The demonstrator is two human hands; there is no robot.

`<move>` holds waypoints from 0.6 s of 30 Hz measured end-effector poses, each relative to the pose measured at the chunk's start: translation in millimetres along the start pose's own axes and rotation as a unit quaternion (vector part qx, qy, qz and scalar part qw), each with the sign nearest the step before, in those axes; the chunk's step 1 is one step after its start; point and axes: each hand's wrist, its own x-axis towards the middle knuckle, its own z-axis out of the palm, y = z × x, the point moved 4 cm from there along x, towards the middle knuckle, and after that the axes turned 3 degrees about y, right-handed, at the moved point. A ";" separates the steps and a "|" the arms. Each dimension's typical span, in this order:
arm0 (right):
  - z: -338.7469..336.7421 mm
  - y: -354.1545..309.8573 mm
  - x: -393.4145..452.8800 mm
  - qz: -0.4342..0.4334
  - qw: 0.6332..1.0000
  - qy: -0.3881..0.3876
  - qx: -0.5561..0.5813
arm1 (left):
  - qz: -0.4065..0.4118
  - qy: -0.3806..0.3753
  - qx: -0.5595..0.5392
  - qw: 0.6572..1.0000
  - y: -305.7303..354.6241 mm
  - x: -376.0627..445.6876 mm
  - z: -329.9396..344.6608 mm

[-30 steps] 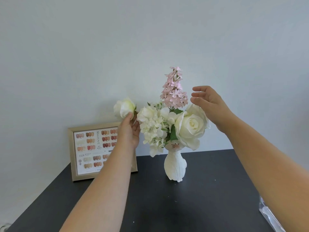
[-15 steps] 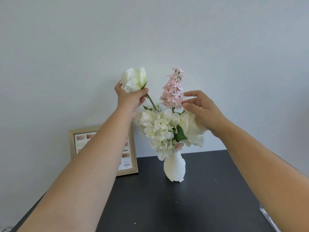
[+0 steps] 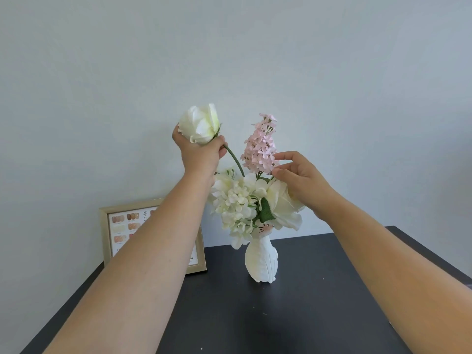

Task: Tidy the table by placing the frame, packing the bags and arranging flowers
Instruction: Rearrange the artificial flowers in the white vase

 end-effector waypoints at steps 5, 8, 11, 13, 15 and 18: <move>-1.9 3.1 -1.0 0.000 1.000 0.002 -0.001 | 0.069 -0.022 0.183 0.981 -5.5 -13.2 -6.6; -3.8 4.2 -1.3 0.000 1.000 0.007 -0.002 | 0.138 -0.039 0.228 0.963 4.3 -15.1 -5.1; -5.8 5.2 -1.1 0.000 1.000 0.010 -0.006 | 0.215 -0.058 0.291 0.930 15.4 -19.5 -3.0; -5.8 6.0 -0.8 -0.001 1.000 0.007 -0.007 | 0.229 -0.068 0.329 0.914 14.9 -24.4 -3.9; -5.4 6.5 -1.4 0.001 1.000 0.006 -0.009 | 0.211 -0.074 0.350 0.910 7.6 -27.9 -6.2; -4.7 7.4 -3.0 0.004 1.000 0.004 -0.008 | 0.134 -0.107 0.358 0.918 -8.1 -29.4 -8.5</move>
